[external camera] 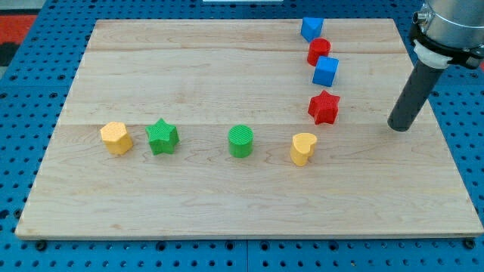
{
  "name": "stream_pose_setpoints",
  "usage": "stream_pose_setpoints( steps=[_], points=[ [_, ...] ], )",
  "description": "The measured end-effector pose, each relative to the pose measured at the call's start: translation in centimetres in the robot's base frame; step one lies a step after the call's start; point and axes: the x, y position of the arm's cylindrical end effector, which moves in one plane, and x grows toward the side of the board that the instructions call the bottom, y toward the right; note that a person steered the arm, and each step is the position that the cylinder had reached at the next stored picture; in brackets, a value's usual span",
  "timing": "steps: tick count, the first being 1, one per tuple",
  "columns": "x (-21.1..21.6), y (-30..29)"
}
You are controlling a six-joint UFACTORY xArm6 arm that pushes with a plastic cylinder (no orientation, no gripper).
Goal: Push the blue cube left to the blue triangle
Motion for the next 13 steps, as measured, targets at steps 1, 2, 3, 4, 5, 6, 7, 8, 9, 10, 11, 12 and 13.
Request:
stream_pose_setpoints(
  steps=[1,2,3,4,5,6,7,8,9,10,11,12,13],
  points=[
    [-0.4,0.0],
    [-0.6,0.0],
    [-1.0,-0.1],
    [-2.4,-2.0],
    [-4.2,-4.4],
    [-9.1,-4.0],
    [-10.8,-6.9],
    [-11.0,-15.0],
    [-12.7,-20.9],
    [-14.1,-21.3],
    [-12.2,-21.0],
    [-14.8,-19.6],
    [-17.6,-19.2]
  ],
)
